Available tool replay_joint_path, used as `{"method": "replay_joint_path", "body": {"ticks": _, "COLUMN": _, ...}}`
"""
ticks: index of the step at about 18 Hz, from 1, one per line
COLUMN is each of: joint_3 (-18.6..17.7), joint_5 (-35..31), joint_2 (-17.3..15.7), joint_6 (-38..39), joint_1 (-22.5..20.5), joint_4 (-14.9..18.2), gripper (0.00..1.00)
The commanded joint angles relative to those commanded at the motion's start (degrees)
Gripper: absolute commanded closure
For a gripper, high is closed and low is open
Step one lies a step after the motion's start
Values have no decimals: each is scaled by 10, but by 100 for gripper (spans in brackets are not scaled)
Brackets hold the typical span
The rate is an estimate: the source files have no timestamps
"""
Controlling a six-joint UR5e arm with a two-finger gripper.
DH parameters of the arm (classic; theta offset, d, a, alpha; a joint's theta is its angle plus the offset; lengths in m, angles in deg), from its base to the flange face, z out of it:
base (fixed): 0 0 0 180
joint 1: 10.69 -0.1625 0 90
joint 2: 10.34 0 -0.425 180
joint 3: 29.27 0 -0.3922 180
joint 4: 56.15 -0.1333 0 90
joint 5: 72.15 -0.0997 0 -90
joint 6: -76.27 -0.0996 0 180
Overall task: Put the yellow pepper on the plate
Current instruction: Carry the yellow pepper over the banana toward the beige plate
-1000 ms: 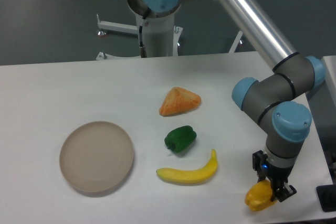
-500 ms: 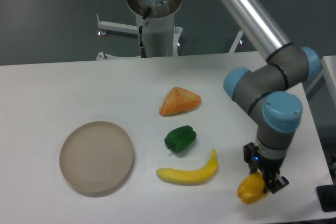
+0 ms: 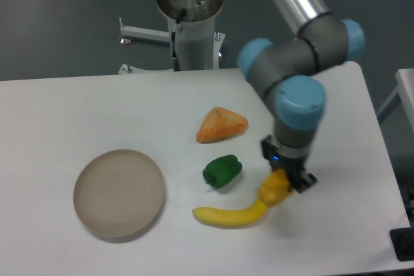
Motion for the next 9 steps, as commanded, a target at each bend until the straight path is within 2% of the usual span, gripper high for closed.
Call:
{"method": "replay_joint_path", "body": {"ticks": 7, "joint_3": -31, "joint_5": 14, "joint_2": -16, "joint_6": 201, "joint_1": 99, "joint_4": 2, "gripper": 48}}
{"method": "replay_joint_path", "body": {"ticks": 9, "joint_3": -33, "joint_5": 40, "joint_2": -14, "joint_6": 246, "joint_1": 115, "joint_4": 2, "gripper": 48}}
